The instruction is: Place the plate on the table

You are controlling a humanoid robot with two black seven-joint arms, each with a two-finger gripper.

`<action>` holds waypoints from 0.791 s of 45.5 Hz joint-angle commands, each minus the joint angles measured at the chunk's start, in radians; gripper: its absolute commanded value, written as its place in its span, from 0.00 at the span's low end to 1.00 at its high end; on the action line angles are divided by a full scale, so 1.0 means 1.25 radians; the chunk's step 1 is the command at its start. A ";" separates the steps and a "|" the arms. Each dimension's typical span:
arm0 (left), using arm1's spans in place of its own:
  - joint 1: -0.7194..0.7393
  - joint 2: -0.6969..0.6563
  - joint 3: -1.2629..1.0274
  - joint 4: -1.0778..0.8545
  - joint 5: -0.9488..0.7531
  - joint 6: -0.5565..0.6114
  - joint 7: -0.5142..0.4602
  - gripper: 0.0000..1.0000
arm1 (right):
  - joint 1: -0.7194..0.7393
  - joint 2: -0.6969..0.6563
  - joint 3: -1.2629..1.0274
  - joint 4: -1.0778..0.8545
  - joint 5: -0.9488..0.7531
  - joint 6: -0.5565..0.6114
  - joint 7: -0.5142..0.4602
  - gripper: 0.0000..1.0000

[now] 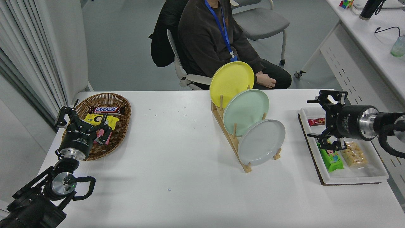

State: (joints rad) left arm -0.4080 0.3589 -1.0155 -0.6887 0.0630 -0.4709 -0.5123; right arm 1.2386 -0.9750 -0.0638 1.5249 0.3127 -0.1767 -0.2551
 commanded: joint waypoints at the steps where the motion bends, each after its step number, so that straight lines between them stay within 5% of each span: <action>1: 0.000 0.000 0.000 0.000 0.000 0.000 0.000 0.98 | 0.003 0.042 -0.003 -0.031 -0.093 -0.001 -0.006 0.99; 14: 0.000 0.000 0.000 0.000 0.000 0.000 0.000 0.98 | 0.004 0.123 -0.003 -0.131 -0.115 0.014 -0.006 0.99; 23: 0.000 0.000 0.000 0.000 0.000 0.000 0.000 0.98 | -0.001 0.185 -0.014 -0.218 -0.164 0.168 -0.006 0.99; 36: 0.000 0.000 0.000 0.000 0.000 0.000 0.000 0.98 | 0.001 0.222 -0.019 -0.226 -0.159 0.222 -0.006 0.99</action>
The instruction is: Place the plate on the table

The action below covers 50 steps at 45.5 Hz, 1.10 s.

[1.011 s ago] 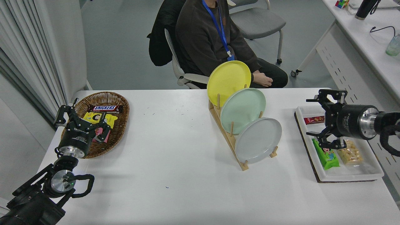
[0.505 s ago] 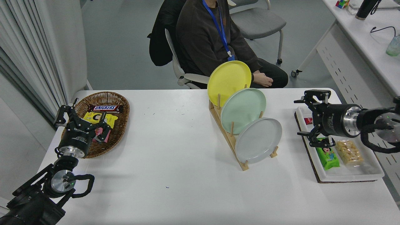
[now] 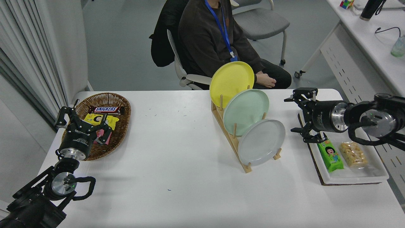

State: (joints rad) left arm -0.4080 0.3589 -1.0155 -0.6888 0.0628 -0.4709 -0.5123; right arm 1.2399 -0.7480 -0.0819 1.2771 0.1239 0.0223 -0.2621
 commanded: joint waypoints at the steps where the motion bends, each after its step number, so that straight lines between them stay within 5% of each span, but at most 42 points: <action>1: 0.000 0.000 0.000 0.000 0.000 0.000 0.000 0.98 | -0.002 0.045 -0.004 -0.028 -0.007 0.063 0.000 0.99; 19: 0.000 0.000 0.000 0.000 0.000 0.000 0.000 0.98 | -0.006 0.093 -0.007 -0.064 0.155 0.028 -0.001 0.99; 46: 0.000 0.000 0.000 0.000 0.000 0.000 0.000 0.98 | -0.029 0.087 0.011 -0.073 0.159 -0.034 0.000 0.98; 50: 0.000 0.000 0.000 0.000 0.000 0.000 0.000 0.98 | -0.027 0.088 0.013 -0.076 0.161 -0.037 -0.001 0.91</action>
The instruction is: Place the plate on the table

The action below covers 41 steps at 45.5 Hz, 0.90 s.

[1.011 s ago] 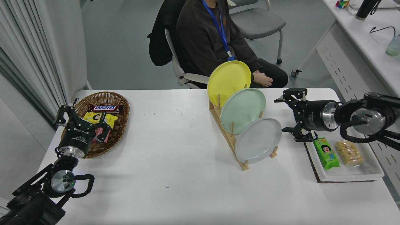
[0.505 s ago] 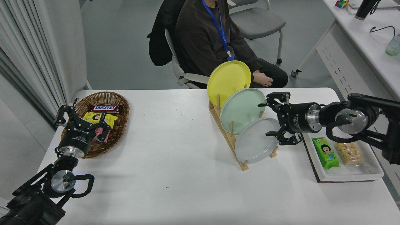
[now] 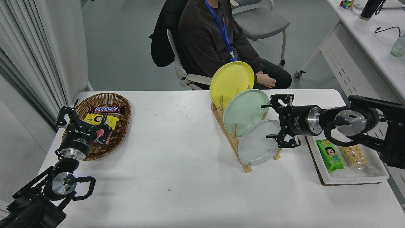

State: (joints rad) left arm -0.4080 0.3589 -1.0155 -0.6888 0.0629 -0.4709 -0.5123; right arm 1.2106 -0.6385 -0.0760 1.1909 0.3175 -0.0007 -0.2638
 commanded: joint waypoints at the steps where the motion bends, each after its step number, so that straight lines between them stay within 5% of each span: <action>1: 0.000 0.000 0.000 0.000 0.000 0.000 0.000 0.98 | -0.004 0.000 0.008 -0.007 0.009 -0.019 0.000 0.90; 19: 0.000 0.000 0.000 0.000 0.000 0.000 0.000 0.98 | -0.008 0.038 0.019 -0.057 0.005 -0.018 0.001 0.89; 41: 0.000 0.000 0.000 0.000 0.000 0.000 0.000 0.98 | -0.009 0.060 0.009 -0.091 0.007 -0.017 -0.011 0.70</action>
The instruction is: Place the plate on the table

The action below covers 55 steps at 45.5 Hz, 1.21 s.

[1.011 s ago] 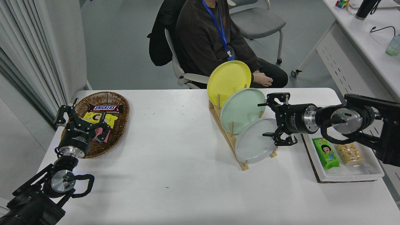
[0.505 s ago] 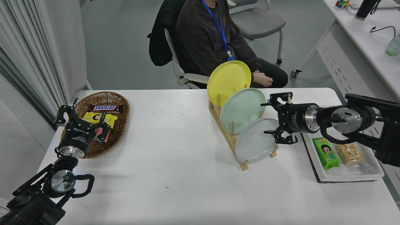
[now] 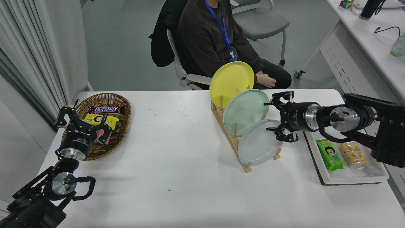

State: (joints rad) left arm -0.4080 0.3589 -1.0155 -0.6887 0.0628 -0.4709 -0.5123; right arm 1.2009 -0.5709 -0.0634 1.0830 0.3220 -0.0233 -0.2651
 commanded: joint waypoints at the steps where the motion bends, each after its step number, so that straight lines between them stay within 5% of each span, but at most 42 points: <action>1: 0.000 0.000 0.000 0.000 0.000 0.000 0.000 0.98 | -0.002 0.006 -0.001 -0.005 0.005 0.001 -0.012 0.70; 28: 0.000 0.000 0.000 0.000 0.000 0.000 0.000 0.98 | 0.009 0.006 0.008 0.016 0.046 0.000 -0.066 0.63; 40: 0.000 0.000 0.000 0.000 0.000 0.000 0.000 0.98 | 0.010 0.005 0.009 0.016 0.046 -0.001 -0.068 0.45; 55: 0.000 0.000 0.000 0.000 0.000 0.000 0.000 0.98 | 0.019 -0.003 0.019 0.017 0.031 0.008 -0.087 0.46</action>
State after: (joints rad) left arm -0.4080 0.3589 -1.0155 -0.6887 0.0629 -0.4709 -0.5124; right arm 1.2163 -0.5697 -0.0439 1.1036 0.3719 -0.0186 -0.3601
